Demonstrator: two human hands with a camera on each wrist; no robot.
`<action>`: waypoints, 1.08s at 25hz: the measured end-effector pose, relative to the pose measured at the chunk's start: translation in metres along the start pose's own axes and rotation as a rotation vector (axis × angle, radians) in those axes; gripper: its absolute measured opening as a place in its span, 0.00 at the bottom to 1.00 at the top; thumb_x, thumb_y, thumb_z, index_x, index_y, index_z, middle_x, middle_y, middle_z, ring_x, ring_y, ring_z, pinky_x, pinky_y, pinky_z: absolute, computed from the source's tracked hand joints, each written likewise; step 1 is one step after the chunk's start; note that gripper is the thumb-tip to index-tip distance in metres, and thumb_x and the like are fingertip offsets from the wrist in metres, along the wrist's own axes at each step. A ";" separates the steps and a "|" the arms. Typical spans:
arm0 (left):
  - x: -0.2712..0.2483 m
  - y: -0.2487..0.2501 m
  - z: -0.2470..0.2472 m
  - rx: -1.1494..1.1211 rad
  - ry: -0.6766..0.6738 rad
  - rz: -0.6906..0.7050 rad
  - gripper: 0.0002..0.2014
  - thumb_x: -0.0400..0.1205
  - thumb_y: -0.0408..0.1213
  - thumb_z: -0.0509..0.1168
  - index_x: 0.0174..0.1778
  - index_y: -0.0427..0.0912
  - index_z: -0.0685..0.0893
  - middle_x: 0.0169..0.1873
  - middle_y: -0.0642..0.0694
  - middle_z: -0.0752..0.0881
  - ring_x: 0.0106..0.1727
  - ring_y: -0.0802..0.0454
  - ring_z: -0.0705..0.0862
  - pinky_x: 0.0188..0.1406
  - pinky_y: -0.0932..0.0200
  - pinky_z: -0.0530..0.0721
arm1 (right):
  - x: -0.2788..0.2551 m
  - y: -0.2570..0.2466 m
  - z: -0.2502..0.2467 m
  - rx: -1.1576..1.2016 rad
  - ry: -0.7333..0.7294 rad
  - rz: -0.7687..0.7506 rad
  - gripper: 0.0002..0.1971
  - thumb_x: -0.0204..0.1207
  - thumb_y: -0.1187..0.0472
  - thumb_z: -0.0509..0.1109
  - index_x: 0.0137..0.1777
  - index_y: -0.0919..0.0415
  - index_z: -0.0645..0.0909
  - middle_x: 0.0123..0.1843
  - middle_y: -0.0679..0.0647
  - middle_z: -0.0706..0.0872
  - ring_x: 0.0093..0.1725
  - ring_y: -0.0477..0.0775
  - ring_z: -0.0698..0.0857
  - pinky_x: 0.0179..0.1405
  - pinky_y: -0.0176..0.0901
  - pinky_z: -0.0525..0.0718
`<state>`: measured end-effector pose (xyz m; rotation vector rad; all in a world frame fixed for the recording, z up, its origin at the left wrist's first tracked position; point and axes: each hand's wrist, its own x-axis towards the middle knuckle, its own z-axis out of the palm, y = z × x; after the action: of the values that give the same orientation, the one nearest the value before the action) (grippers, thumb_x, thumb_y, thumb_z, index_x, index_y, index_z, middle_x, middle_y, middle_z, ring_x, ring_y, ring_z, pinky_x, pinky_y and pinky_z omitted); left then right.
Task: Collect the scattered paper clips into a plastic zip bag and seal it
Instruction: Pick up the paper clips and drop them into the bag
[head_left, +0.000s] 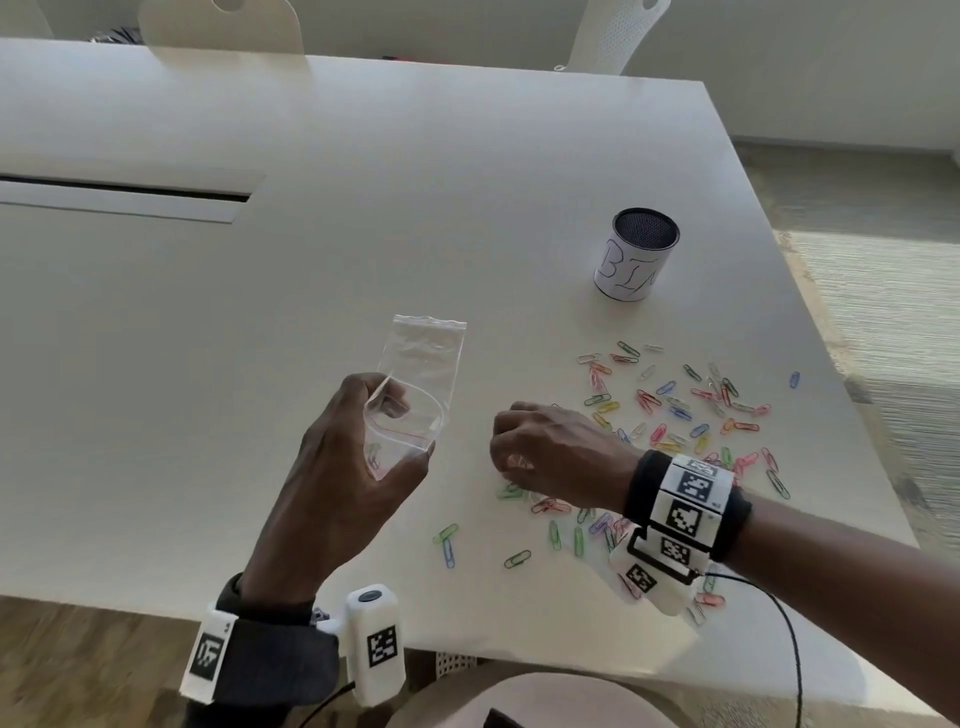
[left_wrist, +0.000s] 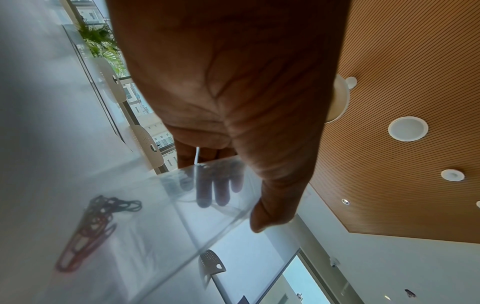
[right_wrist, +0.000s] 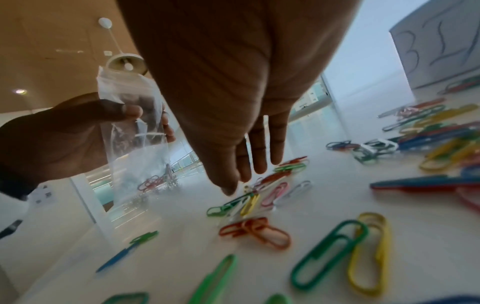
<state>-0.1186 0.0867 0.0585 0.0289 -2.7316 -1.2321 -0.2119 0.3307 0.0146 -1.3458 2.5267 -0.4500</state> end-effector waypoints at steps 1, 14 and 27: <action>-0.001 0.000 0.000 -0.002 0.001 -0.001 0.23 0.78 0.44 0.78 0.65 0.55 0.76 0.57 0.61 0.85 0.61 0.67 0.83 0.49 0.81 0.77 | -0.002 -0.007 0.001 0.029 0.013 -0.022 0.08 0.87 0.53 0.71 0.57 0.53 0.89 0.60 0.48 0.89 0.58 0.46 0.84 0.60 0.46 0.88; -0.008 0.008 0.010 -0.013 -0.013 0.019 0.24 0.77 0.39 0.79 0.62 0.57 0.74 0.55 0.66 0.83 0.58 0.72 0.81 0.47 0.79 0.77 | -0.009 -0.012 0.019 0.076 -0.040 -0.201 0.06 0.85 0.59 0.72 0.48 0.59 0.87 0.50 0.51 0.87 0.52 0.49 0.82 0.56 0.47 0.86; -0.001 0.009 0.025 0.018 -0.094 0.074 0.23 0.79 0.42 0.78 0.64 0.55 0.74 0.55 0.65 0.81 0.58 0.74 0.79 0.53 0.81 0.73 | -0.032 0.020 0.003 -0.046 0.001 0.102 0.19 0.85 0.51 0.71 0.75 0.45 0.84 0.80 0.51 0.83 0.79 0.55 0.79 0.78 0.50 0.81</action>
<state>-0.1207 0.1112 0.0485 -0.1302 -2.7956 -1.2181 -0.2087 0.3674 0.0067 -1.2252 2.6074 -0.3743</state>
